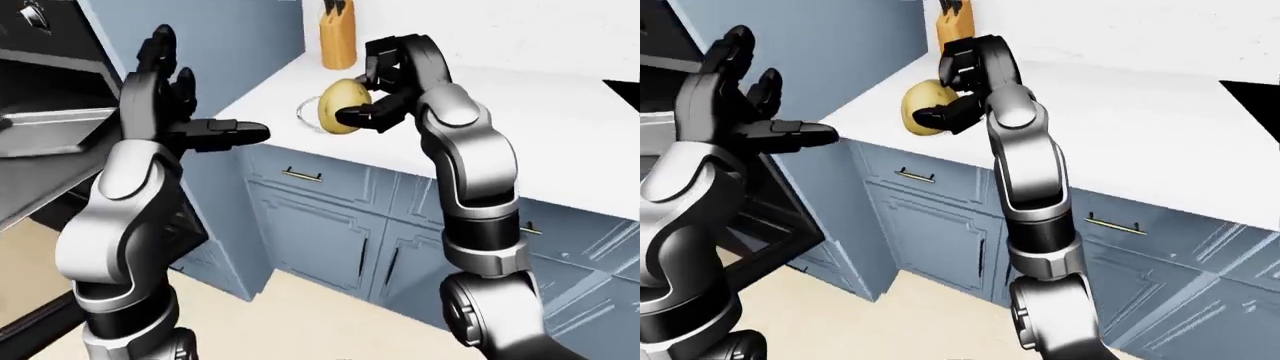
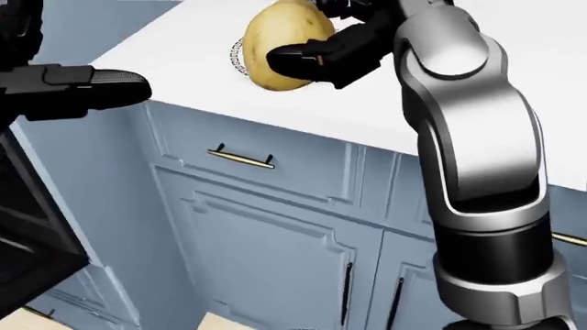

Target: Place the potato on the top rack of the oven.

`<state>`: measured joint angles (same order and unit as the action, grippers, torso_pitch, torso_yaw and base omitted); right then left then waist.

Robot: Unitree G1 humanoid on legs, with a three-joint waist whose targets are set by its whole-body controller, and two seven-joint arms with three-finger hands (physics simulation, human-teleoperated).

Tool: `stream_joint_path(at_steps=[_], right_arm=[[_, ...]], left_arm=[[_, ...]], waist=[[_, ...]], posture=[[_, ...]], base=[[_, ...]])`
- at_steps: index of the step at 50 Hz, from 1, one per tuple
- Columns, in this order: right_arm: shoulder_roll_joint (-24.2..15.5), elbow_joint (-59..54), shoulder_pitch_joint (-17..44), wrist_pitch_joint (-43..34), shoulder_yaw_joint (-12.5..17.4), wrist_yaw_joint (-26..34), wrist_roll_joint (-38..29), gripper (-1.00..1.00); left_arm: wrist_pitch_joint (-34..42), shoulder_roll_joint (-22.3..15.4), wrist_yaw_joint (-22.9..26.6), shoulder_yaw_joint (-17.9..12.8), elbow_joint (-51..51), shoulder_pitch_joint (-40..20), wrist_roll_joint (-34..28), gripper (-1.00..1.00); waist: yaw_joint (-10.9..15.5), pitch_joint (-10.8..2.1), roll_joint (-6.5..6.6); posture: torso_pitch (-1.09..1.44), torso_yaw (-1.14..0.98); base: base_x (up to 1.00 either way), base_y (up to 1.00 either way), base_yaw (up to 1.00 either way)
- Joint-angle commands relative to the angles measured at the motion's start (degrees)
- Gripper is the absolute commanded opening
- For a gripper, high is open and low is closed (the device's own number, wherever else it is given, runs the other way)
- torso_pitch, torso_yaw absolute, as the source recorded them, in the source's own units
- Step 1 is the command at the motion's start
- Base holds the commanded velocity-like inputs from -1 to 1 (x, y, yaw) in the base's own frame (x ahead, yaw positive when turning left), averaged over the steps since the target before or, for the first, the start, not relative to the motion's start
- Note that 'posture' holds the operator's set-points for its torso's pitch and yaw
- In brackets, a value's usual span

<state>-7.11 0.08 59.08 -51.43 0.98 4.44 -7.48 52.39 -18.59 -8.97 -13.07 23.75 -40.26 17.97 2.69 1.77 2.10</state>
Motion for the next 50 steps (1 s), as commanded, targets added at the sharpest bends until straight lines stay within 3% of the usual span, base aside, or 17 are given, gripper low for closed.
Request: stream_joint_path(at_steps=[1,6,8,9,10,16,21,23,28,33,36,37,40,43,47,49,50], right_arm=[[-0.94,2.6,2.3,2.0,1.37,-0.66,-0.81,-1.0],[-0.57,2.66,1.65,2.48,1.24,-0.8,-0.94,-1.0],[-0.45,2.62,1.7,2.44,1.26,-0.89,-0.96,-1.0],[-0.42,2.63,1.64,2.48,1.21,-0.87,-0.96,-1.0],[-0.37,2.59,1.51,2.65,1.19,-0.87,-0.96,-1.0],[-0.15,2.78,0.98,2.79,1.15,-0.93,-1.0,-1.0],[-0.08,2.41,1.24,2.95,1.19,-0.95,-0.91,-1.0],[-0.04,2.69,1.1,2.75,1.11,-0.92,-0.91,-1.0],[0.0,3.01,0.87,2.66,1.11,-0.87,-0.89,-1.0],[0.09,3.08,0.74,2.63,1.0,-0.9,-0.91,-1.0],[-0.05,3.0,0.59,2.78,1.03,-0.75,-0.98,-1.0],[-0.16,3.2,0.88,2.37,1.02,-0.6,-1.03,-1.0],[-0.24,3.1,1.08,2.37,1.13,-0.53,-1.06,-1.0],[-0.38,2.83,1.32,2.4,1.18,-0.43,-1.12,-1.0],[-0.37,2.56,1.32,2.61,1.09,-0.37,-1.22,-1.0],[-0.3,2.75,1.12,2.52,1.06,-0.37,-1.27,-1.0],[-0.28,2.88,1.17,2.39,1.11,-0.36,-1.26,-1.0]], left_arm=[[-1.88,-0.27,0.36,0.27,1.87,-1.78,0.24,1.0],[-2.0,-0.22,0.53,0.23,1.96,-1.59,0.04,1.0],[-1.99,-0.17,0.54,0.29,1.99,-1.58,-0.01,1.0],[-1.89,-0.15,0.51,0.29,2.02,-1.67,-0.02,1.0],[-2.03,-0.15,0.58,0.26,1.94,-1.65,-0.04,1.0],[-1.89,-0.25,0.66,0.12,1.91,-1.8,0.0,1.0],[-2.08,-0.22,0.69,0.21,1.76,-1.73,-0.09,1.0],[-1.89,-0.23,0.66,0.14,1.89,-1.83,-0.03,1.0],[-1.58,-0.21,0.54,0.11,2.21,-1.85,0.03,1.0],[-1.72,-0.25,0.6,0.03,2.23,-1.66,0.04,1.0],[-1.9,-0.23,0.64,0.05,2.2,-1.52,0.05,1.0],[-2.01,-0.25,0.69,0.08,2.13,-1.48,0.01,1.0],[-1.91,-0.24,0.69,0.13,2.15,-1.53,0.01,1.0],[-2.18,-0.2,0.78,0.15,1.96,-1.45,-0.06,1.0],[-2.21,-0.15,0.77,0.13,1.9,-1.43,-0.08,1.0],[-2.04,-0.16,0.73,0.12,1.99,-1.5,-0.06,1.0],[-1.94,-0.18,0.71,0.11,2.02,-1.58,-0.03,1.0]], waist=[[-0.49,-1.05,-0.07],[-1.44,0.29,-3.71],[-1.73,-0.75,-7.09],[-1.27,-1.6,-6.72],[-1.8,-0.16,-5.95],[-1.4,-0.47,-3.2],[-2.0,-0.65,1.68],[-2.01,-2.2,3.99],[-0.46,-1.71,0.49],[-0.99,1.4,-4.78],[-1.07,-0.1,-8.44],[-1.27,1.31,-7.39],[-0.68,-0.27,-6.89],[-1.09,-0.16,-4.99],[-1.95,-0.71,-1.58],[-1.83,-2.14,2.21],[-1.41,-1.28,1.68]], posture=[[0.0,0.0],[0.0,0.0],[0.0,0.0],[0.0,0.0],[0.0,0.0],[0.0,0.0],[0.0,0.0],[0.0,0.0],[0.0,0.0],[0.0,0.0],[0.0,0.0],[0.0,0.0],[0.0,0.0],[0.0,0.0],[0.0,0.0],[0.0,0.0],[0.0,0.0]], base=[[0.0,0.0,1.0],[0.0,0.0,1.0],[0.0,0.0,1.0],[0.0,0.0,1.0],[0.0,0.0,1.0],[0.0,0.0,1.0],[0.0,0.0,1.0],[0.0,0.0,1.0],[0.01,0.0,1.0],[0.21,0.0,1.0],[0.26,0.0,1.0],[0.27,0.0,1.0],[0.26,0.0,1.0],[0.25,0.0,1.0],[0.25,0.0,1.0],[0.25,0.0,1.0],[0.26,0.0,1.0]])
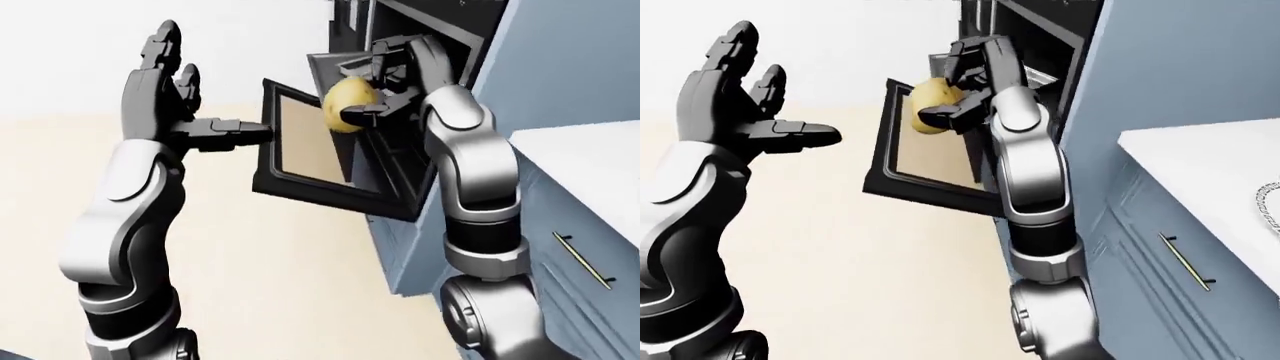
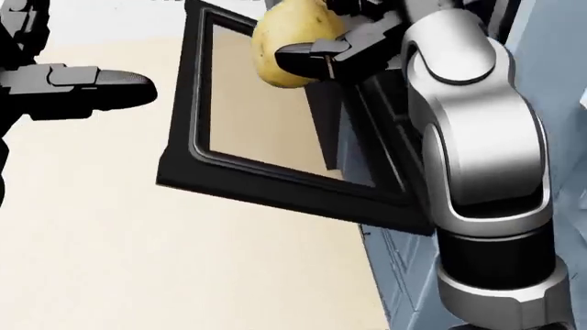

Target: Place the potato on the top rack of the oven.

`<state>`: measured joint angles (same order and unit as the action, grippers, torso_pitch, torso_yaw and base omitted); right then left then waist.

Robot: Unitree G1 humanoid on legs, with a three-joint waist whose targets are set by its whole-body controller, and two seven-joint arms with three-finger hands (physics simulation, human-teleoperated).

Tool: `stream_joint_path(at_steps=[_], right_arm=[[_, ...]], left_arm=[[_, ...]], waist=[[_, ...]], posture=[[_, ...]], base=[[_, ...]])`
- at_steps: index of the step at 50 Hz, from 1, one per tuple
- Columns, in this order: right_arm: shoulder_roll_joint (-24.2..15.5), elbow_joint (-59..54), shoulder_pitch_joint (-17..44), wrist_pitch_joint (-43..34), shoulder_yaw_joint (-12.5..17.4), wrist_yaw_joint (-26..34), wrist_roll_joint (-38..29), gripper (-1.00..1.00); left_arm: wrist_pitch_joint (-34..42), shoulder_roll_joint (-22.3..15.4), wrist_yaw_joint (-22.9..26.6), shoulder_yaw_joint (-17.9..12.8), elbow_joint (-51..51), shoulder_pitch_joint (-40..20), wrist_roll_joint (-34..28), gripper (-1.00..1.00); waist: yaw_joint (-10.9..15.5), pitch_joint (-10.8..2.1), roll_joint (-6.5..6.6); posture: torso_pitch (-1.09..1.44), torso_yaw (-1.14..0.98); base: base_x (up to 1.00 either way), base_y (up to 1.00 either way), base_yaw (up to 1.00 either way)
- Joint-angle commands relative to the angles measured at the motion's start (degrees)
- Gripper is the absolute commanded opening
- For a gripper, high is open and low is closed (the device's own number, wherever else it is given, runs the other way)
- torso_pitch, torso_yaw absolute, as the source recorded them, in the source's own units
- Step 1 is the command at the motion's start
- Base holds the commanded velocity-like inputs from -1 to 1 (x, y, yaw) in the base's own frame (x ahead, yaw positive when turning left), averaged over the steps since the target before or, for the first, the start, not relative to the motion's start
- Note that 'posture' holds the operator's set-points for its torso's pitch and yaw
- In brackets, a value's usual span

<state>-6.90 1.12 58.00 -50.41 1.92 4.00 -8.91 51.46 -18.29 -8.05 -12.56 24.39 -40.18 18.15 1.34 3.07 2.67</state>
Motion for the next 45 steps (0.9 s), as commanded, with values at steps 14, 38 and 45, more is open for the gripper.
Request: stream_joint_path(at_steps=[14,38,45], right_arm=[[-0.32,1.97,1.65,1.65,0.09,-0.34,-0.04,-1.0],[-3.49,-2.0,8.5,1.81,1.87,-1.56,1.06,-1.0],[-5.31,-7.4,13.27,2.58,2.31,-1.75,1.24,-1.0]], left_arm=[[-0.98,-0.5,-0.12,-0.41,1.37,-1.71,-0.24,1.0],[-1.02,-0.49,-0.24,-0.25,1.15,-1.93,-0.24,1.0],[-5.34,-0.34,0.81,1.46,-7.45,-5.93,-2.52,1.0]], waist=[[0.35,-2.08,-5.8],[-1.55,-2.01,-2.1],[-1.69,-0.85,-0.74]], posture=[[0.0,0.0],[0.0,0.0],[0.0,0.0]], base=[[0.22,0.0,0.65],[0.0,0.0,0.0],[0.0,0.0,0.0]])
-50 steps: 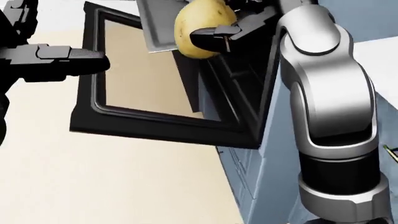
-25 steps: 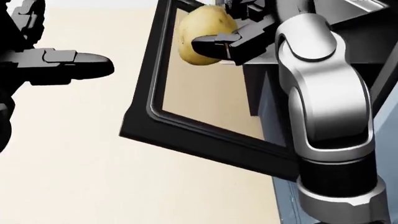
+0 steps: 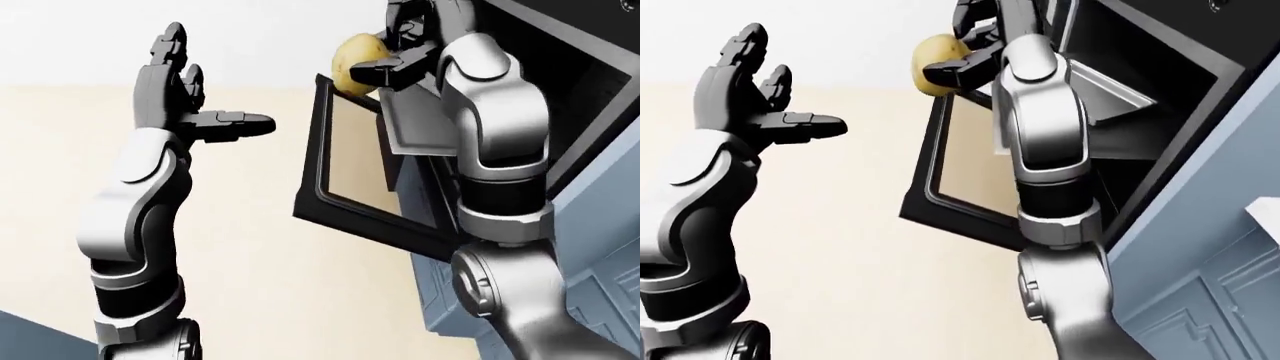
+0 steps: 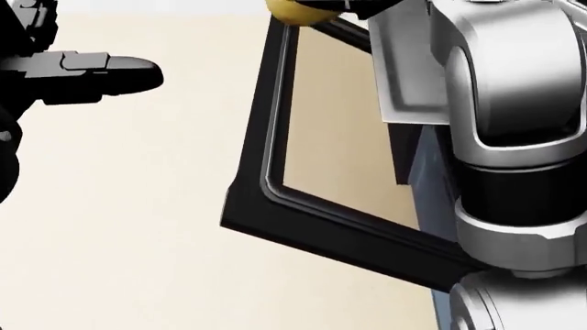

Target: Place the potato on the top rack of the oven.

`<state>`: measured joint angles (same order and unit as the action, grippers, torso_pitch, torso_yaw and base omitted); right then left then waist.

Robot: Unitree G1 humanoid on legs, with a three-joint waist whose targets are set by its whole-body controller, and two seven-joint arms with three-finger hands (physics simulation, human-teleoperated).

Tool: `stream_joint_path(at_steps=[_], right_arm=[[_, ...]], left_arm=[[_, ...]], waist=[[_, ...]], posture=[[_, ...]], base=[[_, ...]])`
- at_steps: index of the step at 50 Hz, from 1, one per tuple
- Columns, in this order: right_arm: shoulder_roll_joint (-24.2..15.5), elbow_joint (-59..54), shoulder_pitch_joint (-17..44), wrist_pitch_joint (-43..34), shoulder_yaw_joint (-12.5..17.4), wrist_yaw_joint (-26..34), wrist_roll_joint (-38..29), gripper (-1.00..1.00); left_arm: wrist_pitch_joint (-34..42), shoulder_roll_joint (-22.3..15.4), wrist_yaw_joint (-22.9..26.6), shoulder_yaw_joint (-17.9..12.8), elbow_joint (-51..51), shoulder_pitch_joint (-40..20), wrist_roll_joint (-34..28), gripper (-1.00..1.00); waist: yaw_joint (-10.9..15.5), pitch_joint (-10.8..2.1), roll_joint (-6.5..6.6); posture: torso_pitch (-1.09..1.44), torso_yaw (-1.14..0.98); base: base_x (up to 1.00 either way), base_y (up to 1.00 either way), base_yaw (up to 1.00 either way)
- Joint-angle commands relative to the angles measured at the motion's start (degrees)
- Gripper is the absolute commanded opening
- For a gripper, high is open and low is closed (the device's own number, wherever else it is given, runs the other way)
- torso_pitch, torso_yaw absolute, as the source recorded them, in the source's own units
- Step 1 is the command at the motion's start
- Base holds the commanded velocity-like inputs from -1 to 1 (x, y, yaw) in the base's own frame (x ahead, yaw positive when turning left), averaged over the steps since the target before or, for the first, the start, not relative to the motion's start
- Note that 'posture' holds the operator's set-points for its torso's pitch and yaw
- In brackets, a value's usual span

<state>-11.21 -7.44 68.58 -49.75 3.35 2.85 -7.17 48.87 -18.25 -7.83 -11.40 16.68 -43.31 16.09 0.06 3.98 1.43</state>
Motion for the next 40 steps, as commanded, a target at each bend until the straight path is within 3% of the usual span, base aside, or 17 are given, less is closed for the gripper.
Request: stream_joint_path(at_steps=[1,5,6,11,12,15,18,20,22,24,26,28,32,35,38,39,40], right_arm=[[-1.34,0.14,3.52,2.05,1.07,-0.66,-0.46,-1.0],[-2.32,-2.75,5.29,3.01,1.44,-0.77,-0.21,-1.0],[-2.47,-3.23,5.56,3.24,1.64,-0.95,-0.08,-1.0],[-3.87,-6.39,7.69,4.01,2.02,-1.06,0.3,-1.0],[-4.01,-7.13,7.94,4.21,2.17,-1.16,0.45,-1.0],[-4.59,-7.79,8.65,4.05,2.33,-1.4,0.72,-1.0],[-4.86,-8.34,8.4,4.53,2.21,-1.43,0.84,-1.0],[-5.3,-9.09,8.5,4.91,2.38,-1.4,0.88,-1.0],[-5.62,-9.32,8.42,5.04,2.54,-1.43,0.93,-1.0],[-6.11,-9.88,7.89,5.42,2.65,-1.41,0.82,-1.0],[-6.37,-9.87,7.53,5.35,2.91,-1.42,0.94,-1.0],[-6.58,-9.67,6.98,5.36,2.88,-1.54,0.85,-1.0],[-6.45,-9.88,6.63,5.54,2.76,-1.71,0.79,-1.0],[-6.32,-10.19,6.65,5.66,2.61,-1.8,0.64,-1.0],[-6.56,-11.08,6.56,6.21,2.59,-1.85,0.32,-1.0],[-6.66,-11.35,6.49,6.41,2.62,-1.8,0.22,-1.0],[-6.71,-11.34,6.33,6.43,2.69,-1.81,0.15,-1.0]], left_arm=[[-3.8,-0.56,0.85,0.6,-2.15,-4.15,-1.11,1.0],[-5.66,-1.31,1.77,1.59,-9.73,-10.32,-2.91,1.0],[-5.99,-1.32,1.96,1.64,-10.82,-11.14,-3.24,1.0],[-8.15,-1.61,2.95,2.39,-18.18,-17.0,-5.26,1.0],[-8.56,-1.69,3.14,2.46,-19.37,-17.88,-5.61,1.0],[-9.18,-1.68,3.71,2.83,-21.85,-20.08,-6.46,1.0],[-9.81,-1.62,4.2,2.92,-23.86,-21.74,-7.08,1.0],[-10.33,-1.69,4.54,3.05,-25.61,-23.04,-7.55,1.0],[-10.81,-1.71,4.87,3.15,-26.79,-23.85,-7.94,1.0],[-11.2,-1.64,5.08,3.2,-27.66,-24.25,-8.34,1.0],[-11.69,-1.39,5.23,3.24,-28.12,-24.13,-8.58,1.0],[-11.72,-1.23,5.35,3.24,-28.27,-24.22,-8.74,1.0],[-11.71,-1.19,5.53,3.06,-27.96,-23.7,-8.89,1.0],[-11.25,-1.31,5.59,2.84,-27.17,-23.23,-8.82,1.0],[-11.1,-1.33,5.6,2.77,-26.82,-22.87,-8.77,1.0],[-11.21,-1.32,5.59,2.77,-26.9,-22.79,-8.78,1.0],[-11.35,-1.29,5.58,2.72,-27.03,-22.79,-8.74,1.0]], waist=[[-0.36,-1.46,0.21],[0.34,-1.44,-2.65],[0.71,-1.44,-1.69],[0.79,-2.65,-1.41],[0.67,-3.96,-1.03],[0.07,-3.29,-0.74],[-0.04,-3.35,-1.45],[0.13,-3.29,-2.7],[0.16,-3.82,-2.71],[0.34,-3.43,-4.11],[0.2,-3.91,-3.99],[0.34,-1.84,-4.01],[0.23,-0.3,-3.55],[-0.38,-0.78,-2.36],[-1.2,-2.09,1.1],[-1.23,-1.68,-0.36],[-1.15,-1.97,-0.24]], posture=[[0.0,0.0],[0.0,0.0],[0.0,0.0],[0.0,0.0],[0.0,0.0],[0.0,0.0],[0.0,0.0],[0.0,0.0],[0.0,0.0],[0.0,0.0],[0.0,0.0],[0.0,0.0],[0.0,0.0],[0.0,0.0],[0.0,0.0],[0.0,0.0],[0.0,0.0]], base=[[0.0,0.0,0.0],[0.0,0.0,0.0],[0.0,0.0,0.0],[0.01,0.0,0.0],[0.07,-0.01,0.0],[0.07,-0.05,0.0],[0.07,-0.05,0.0],[0.07,-0.04,0.0],[0.07,-0.04,0.0],[0.07,-0.04,0.0],[0.06,-0.02,0.0],[0.04,-0.02,0.0],[0.04,-0.01,0.0],[0.02,-0.01,0.0],[0.01,-0.01,0.0],[0.0,-0.01,0.0],[0.0,-0.01,0.0]])
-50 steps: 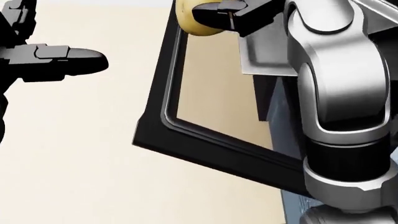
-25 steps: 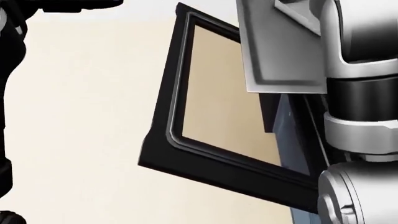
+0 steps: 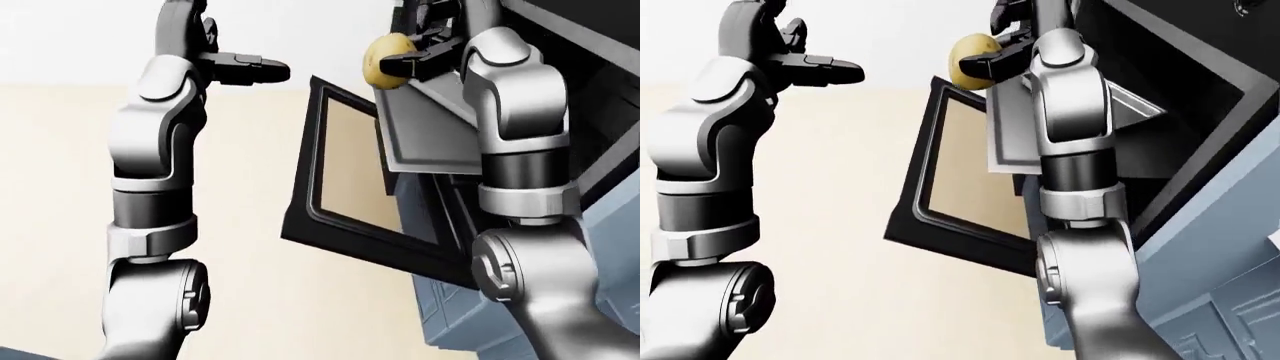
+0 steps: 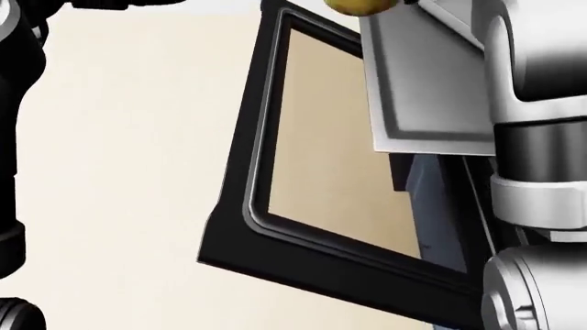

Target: Place the potato on the top rack of the oven.

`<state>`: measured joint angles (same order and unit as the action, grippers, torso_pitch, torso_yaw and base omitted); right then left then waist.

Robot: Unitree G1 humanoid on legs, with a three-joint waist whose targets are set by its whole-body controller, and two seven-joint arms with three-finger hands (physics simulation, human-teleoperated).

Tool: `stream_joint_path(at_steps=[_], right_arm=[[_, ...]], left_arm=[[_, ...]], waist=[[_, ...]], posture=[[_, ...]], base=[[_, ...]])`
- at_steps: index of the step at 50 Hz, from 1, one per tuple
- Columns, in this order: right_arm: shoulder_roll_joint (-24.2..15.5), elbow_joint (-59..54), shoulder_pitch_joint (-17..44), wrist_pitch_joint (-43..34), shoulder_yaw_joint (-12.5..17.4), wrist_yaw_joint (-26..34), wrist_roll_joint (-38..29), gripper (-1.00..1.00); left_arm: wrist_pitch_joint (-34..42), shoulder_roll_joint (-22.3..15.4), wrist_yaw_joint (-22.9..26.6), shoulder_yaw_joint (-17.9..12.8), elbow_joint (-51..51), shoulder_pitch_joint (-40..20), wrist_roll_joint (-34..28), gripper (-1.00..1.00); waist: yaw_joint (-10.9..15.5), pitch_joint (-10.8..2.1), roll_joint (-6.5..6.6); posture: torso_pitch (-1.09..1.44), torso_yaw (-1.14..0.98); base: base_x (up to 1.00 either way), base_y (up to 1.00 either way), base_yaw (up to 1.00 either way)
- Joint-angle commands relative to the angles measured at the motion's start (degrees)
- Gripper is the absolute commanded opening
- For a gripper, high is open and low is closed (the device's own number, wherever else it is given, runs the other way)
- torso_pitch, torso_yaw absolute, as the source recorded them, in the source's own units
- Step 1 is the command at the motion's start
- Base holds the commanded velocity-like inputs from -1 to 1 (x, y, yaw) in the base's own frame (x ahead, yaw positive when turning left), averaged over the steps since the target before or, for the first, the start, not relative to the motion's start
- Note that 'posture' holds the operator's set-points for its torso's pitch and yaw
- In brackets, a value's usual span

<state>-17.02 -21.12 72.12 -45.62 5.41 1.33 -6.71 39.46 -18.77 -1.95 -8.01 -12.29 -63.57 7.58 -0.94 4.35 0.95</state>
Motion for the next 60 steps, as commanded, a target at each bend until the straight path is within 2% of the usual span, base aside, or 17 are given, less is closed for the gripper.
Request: stream_joint_path(at_steps=[1,19,20,23,25,30,32,33,40,44,46,48,50,52,53,55,60], right_arm=[[-0.94,2.63,2.66,2.03,0.59,-0.26,-0.42,-1.0],[-1.53,0.82,2.9,2.79,0.81,0.1,-0.99,-1.0],[-1.69,1.79,2.04,2.39,1.07,0.12,-0.97,-1.0],[-1.62,1.92,1.73,2.46,1.06,0.01,-0.96,-1.0],[-1.58,1.89,1.88,2.3,1.0,0.04,-0.96,-1.0],[-1.38,1.81,1.59,2.41,0.89,-0.02,-1.09,-1.0],[-1.23,1.53,1.65,2.66,0.9,-0.12,-1.05,-1.0],[-1.19,1.41,1.69,2.7,0.87,-0.15,-1.07,-1.0],[-0.98,2.11,1.16,2.51,0.85,-0.21,-1.04,-1.0],[-0.87,1.97,0.86,2.7,0.88,-0.35,-1.02,-1.0],[-0.89,1.39,1.28,2.86,0.8,-0.39,-1.05,-1.0],[-0.87,0.97,1.26,3.24,0.81,-0.44,-1.06,-1.0],[-1.0,0.94,1.45,3.06,0.81,-0.3,-1.06,-1.0],[-1.1,0.93,1.62,2.92,0.81,-0.19,-1.09,-1.0],[-1.16,0.82,1.65,2.99,0.77,-0.12,-1.13,-1.0],[-1.26,0.52,1.94,2.91,0.76,-0.05,-1.21,-1.0],[-1.12,0.4,1.77,3.07,0.73,-0.08,-1.37,-1.0]], left_arm=[[-2.05,-0.72,-0.31,-0.62,1.83,-2.52,-0.24,1.0],[-3.39,-0.35,-0.21,-0.43,0.15,-2.64,-0.39,1.0],[-3.47,-0.18,-0.25,-0.37,0.5,-2.11,-0.39,1.0],[-3.55,-0.17,-0.25,-0.39,0.65,-1.87,-0.4,1.0],[-3.25,-0.3,-0.22,-0.51,0.83,-2.03,-0.3,1.0],[-3.5,-0.25,-0.37,-0.64,1.24,-1.2,-0.12,1.0],[-3.58,-0.35,-0.35,-0.67,0.95,-1.43,-0.07,1.0],[-3.63,-0.38,-0.36,-0.66,0.85,-1.45,-0.07,1.0],[-3.39,-0.33,-0.45,-0.61,1.45,-1.03,0.05,1.0],[-3.61,-0.32,-0.44,-0.68,1.58,-0.57,0.08,1.0],[-3.81,-0.32,-0.43,-0.72,1.5,-0.33,0.09,1.0],[-3.91,-0.29,-0.49,-0.76,1.36,-0.21,0.13,1.0],[-3.97,-0.3,-0.46,-0.71,1.47,0.0,0.13,1.0],[-4.33,-0.3,-0.42,-0.72,1.19,0.11,0.1,1.0],[-4.34,-0.34,-0.4,-0.72,1.04,-0.01,0.1,1.0],[-4.45,-0.35,-0.41,-0.73,0.65,-0.26,0.1,1.0],[-5.06,-0.1,-0.44,-0.59,0.04,-0.16,0.06,1.0]], waist=[[-0.15,-2.77,0.12],[1.04,-3.22,-0.9],[1.09,-4.32,-0.65],[0.93,-3.89,1.96],[0.86,-4.7,1.93],[1.0,-3.69,-0.37],[1.26,-4.02,-2.84],[1.32,-4.71,-5.37],[1.69,-3.6,-1.92],[1.94,-3.59,-0.61],[1.38,-2.0,-0.66],[1.05,-1.89,-0.3],[0.5,-2.06,0.59],[0.54,-3.81,3.29],[0.88,-3.31,1.41],[0.4,-3.35,2.18],[0.92,-3.36,0.11]], posture=[[0.0,0.0],[0.0,0.0],[0.0,0.0],[0.0,0.0],[0.0,0.0],[0.0,0.0],[0.0,0.0],[0.0,0.0],[0.0,0.0],[0.0,0.0],[0.0,0.0],[0.0,0.0],[0.0,0.0],[0.0,0.0],[0.0,0.0],[0.0,0.0],[0.0,0.0]], base=[[0.0,0.0,0.0],[0.0,0.0,0.0],[0.0,-0.2,0.0],[0.0,-0.2,0.0],[0.0,-0.2,0.0],[0.0,-0.2,0.0],[0.0,-0.2,0.0],[0.0,-0.2,0.0],[0.0,-0.2,0.0],[0.0,-0.17,0.0],[0.0,-0.01,0.0],[0.0,0.0,0.0],[0.01,0.0,0.0],[0.07,0.0,0.0],[0.12,0.0,0.0],[0.21,0.0,0.0],[0.22,0.0,0.0]])
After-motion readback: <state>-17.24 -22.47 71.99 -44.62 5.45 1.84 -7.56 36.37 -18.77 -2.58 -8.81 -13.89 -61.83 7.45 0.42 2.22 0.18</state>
